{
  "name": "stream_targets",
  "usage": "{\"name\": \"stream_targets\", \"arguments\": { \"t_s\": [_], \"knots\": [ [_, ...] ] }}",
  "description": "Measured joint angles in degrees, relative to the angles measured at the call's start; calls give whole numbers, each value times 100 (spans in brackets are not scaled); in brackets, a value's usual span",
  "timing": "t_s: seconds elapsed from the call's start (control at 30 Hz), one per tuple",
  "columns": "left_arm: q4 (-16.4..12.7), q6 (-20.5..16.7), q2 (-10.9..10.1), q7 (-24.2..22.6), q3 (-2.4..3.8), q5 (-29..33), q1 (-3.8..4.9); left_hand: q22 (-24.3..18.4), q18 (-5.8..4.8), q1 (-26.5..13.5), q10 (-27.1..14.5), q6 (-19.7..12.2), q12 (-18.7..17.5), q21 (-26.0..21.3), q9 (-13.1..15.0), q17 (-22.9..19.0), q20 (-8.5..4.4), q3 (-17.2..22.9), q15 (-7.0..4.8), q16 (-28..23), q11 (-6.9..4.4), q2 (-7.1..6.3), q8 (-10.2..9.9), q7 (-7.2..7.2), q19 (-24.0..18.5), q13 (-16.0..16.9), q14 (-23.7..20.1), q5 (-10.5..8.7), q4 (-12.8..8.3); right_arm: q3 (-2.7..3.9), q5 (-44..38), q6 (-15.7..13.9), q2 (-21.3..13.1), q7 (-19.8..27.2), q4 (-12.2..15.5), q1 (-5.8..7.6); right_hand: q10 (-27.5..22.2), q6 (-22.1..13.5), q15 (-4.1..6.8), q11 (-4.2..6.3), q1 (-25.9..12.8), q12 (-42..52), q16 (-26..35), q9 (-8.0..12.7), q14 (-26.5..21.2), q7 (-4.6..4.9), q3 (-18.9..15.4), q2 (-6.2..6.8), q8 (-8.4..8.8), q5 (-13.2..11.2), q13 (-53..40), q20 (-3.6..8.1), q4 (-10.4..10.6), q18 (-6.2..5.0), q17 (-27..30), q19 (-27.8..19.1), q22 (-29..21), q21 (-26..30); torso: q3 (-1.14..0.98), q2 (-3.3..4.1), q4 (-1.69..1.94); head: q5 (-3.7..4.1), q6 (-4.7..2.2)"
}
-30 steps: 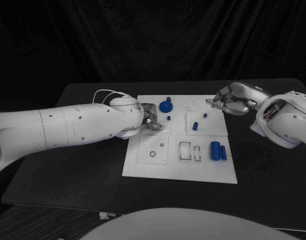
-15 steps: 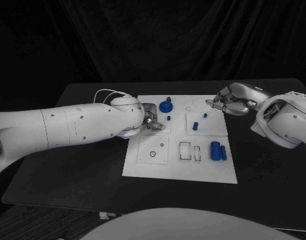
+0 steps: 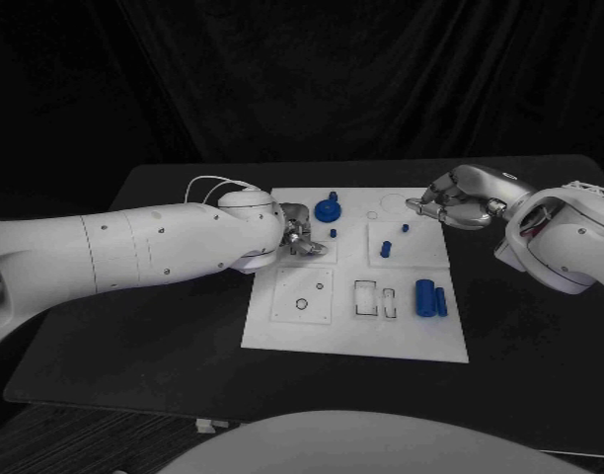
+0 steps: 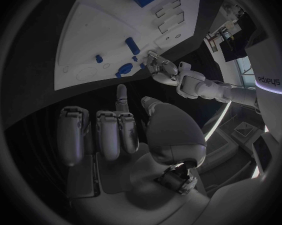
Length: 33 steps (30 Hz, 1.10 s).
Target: Assemble the parts on the task board
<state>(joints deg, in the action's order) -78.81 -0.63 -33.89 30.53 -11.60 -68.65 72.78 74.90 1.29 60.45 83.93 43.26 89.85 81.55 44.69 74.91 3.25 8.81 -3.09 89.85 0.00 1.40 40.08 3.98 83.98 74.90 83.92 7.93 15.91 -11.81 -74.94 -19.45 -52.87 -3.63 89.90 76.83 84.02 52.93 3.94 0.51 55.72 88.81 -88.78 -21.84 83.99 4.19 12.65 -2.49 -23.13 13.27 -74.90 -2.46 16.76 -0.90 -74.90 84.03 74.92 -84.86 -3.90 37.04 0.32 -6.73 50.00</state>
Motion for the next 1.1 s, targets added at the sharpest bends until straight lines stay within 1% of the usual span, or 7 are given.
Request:
{"name": "stream_targets", "arguments": {
  "t_s": [0.1,0.23,0.6,0.7,0.87,0.97,1.1],
  "knots": [
    [2,14,0,3,0,0,0,0,0,0,12,-93,0,0,-111,0,0,-116,-28,0,-30,0,230,-51,0,0,11,-29,36,0,0,7,0,-1,0,-6,0,-18,0,0,0,0,0,-1,0,-18,0,0,0,-23,0,0,0,0,0,0,0,0,0,0,1,-3,0],
    [7,29,1,4,-1,0,0,0,-1,0,0,-154,0,0,-192,0,0,-188,-30,0,-41,0,353,-53,0,0,13,-29,48,0,0,18,-1,-3,-1,-17,0,-21,0,0,0,0,0,-5,0,-21,0,0,0,-23,0,0,0,0,0,0,-1,0,1,0,1,-7,0],
    [2,41,-7,3,1,3,0,0,-1,1,-4,-233,0,0,-216,0,-20,-263,-30,0,-45,-1,420,-69,21,0,13,-29,61,0,0,31,-11,-9,-2,-26,0,-21,0,0,0,-22,0,-4,0,-21,0,0,0,-50,0,0,0,0,0,0,-1,21,1,0,0,-1,0],
    [-1,40,-11,3,1,3,0,0,-2,1,16,-245,0,0,-203,0,-41,-296,-29,0,-65,-1,496,-81,0,0,13,-29,46,0,0,34,-12,-10,-2,-27,0,-21,0,0,0,-22,0,-4,0,-21,0,0,0,-50,0,0,0,0,0,0,-1,21,1,0,1,1,0],
    [-3,37,-19,4,-3,2,-5,0,-2,32,20,-346,0,0,342,0,-41,-408,-71,0,-103,31,810,-123,0,0,12,-29,47,0,0,38,-13,-12,-2,-27,0,-21,0,0,0,-22,0,-4,0,-21,0,0,0,-50,0,0,0,-1,0,0,-1,21,1,-1,0,-3,0],
    [-3,35,-23,7,-5,0,-9,0,-3,32,0,-356,0,0,518,0,-82,-429,-81,0,-123,30,908,-131,-1,0,2,-29,37,0,0,41,-14,-13,-2,-28,0,-21,0,0,0,-22,0,-8,0,-21,0,0,0,-50,0,0,0,0,0,0,-1,21,1,-1,0,-3,0],
    [-22,32,-41,9,-8,0,-11,0,-3,40,-1,-377,0,0,678,0,-82,-461,-102,0,-123,38,1008,-152,-1,0,3,-29,36,0,0,43,-16,-15,-2,-28,0,-21,0,0,0,-22,0,-8,0,-21,0,0,0,-50,0,0,0,0,0,0,-2,21,1,-2,0,-3,0]
  ]
}}
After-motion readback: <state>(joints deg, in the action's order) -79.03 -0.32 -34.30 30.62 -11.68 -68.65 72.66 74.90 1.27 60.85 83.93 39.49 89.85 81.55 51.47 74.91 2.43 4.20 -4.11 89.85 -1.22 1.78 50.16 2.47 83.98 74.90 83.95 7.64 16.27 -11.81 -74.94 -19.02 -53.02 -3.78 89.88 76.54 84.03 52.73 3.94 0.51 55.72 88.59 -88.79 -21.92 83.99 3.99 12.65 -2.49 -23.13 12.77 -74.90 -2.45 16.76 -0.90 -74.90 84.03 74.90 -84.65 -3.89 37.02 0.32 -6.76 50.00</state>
